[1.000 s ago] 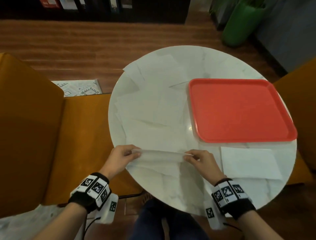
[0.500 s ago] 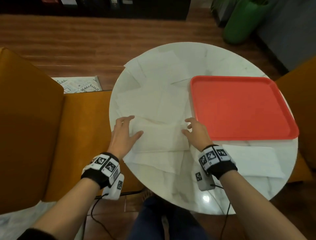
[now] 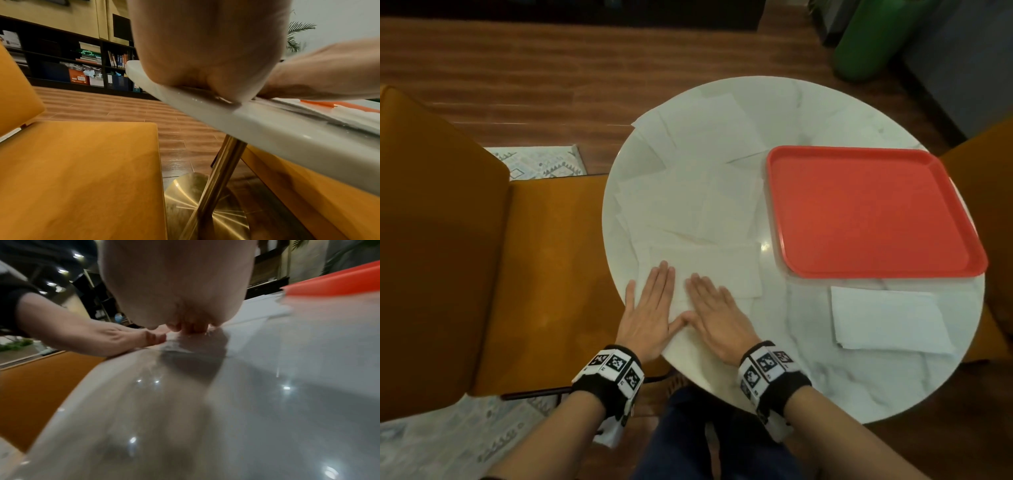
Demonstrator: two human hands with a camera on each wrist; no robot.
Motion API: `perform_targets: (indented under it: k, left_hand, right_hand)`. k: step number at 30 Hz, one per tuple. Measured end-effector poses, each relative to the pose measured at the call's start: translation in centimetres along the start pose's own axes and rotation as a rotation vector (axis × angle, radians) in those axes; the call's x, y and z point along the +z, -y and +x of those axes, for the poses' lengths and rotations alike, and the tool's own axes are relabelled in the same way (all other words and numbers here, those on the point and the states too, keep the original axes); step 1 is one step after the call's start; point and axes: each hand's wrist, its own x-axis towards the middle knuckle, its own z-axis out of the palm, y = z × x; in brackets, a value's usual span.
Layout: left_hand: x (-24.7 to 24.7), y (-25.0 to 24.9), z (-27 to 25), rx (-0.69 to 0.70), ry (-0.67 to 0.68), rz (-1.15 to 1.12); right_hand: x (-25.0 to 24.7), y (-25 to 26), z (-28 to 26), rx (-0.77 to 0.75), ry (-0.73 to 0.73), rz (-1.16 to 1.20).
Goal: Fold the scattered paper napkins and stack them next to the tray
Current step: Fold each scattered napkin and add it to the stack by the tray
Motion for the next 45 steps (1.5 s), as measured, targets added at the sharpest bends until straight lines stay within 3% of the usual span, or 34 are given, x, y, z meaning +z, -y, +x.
perform_targets:
  k: [7, 15, 23, 26, 33, 39, 43, 45]
  left_hand:
    - [0.0, -0.1, 0.0, -0.003, -0.027, -0.039]
    - [-1.2, -1.1, 0.6, 0.007, -0.107, -0.025]
    - [-2.7, -5.2, 3.3, 0.134, -0.123, 0.015]
    - [-3.8, -5.6, 4.1, 0.149, -0.155, -0.017]
    - [-10.0, -6.3, 4.0, 0.209, -0.127, -0.228]
    - [-13.9, -9.9, 3.5, 0.308, -0.050, -0.572]
    - [-13.0, -9.6, 2.8, 0.169, -0.034, -0.720]
    - [-11.8, -7.8, 1.6, 0.080, -0.018, -0.711]
  right_hand:
    - [-1.8, -6.7, -4.7, 0.257, -0.057, -0.009]
    - [-2.5, -7.5, -2.1, 0.173, -0.403, -0.250]
    - [-5.0, -6.9, -3.0, 0.078, -0.616, -0.091]
    - [-6.2, -6.8, -3.6, 0.066, -0.656, 0.009]
    - [-9.8, -7.0, -5.3, 0.082, -0.431, 0.306]
    - [-12.9, -9.0, -9.0, 0.176, -0.577, 1.002]
    - [-13.2, -14.0, -13.9, 0.357, -0.733, 1.190]
    - [-12.4, -18.0, -16.5, 0.485, -0.708, 1.159]
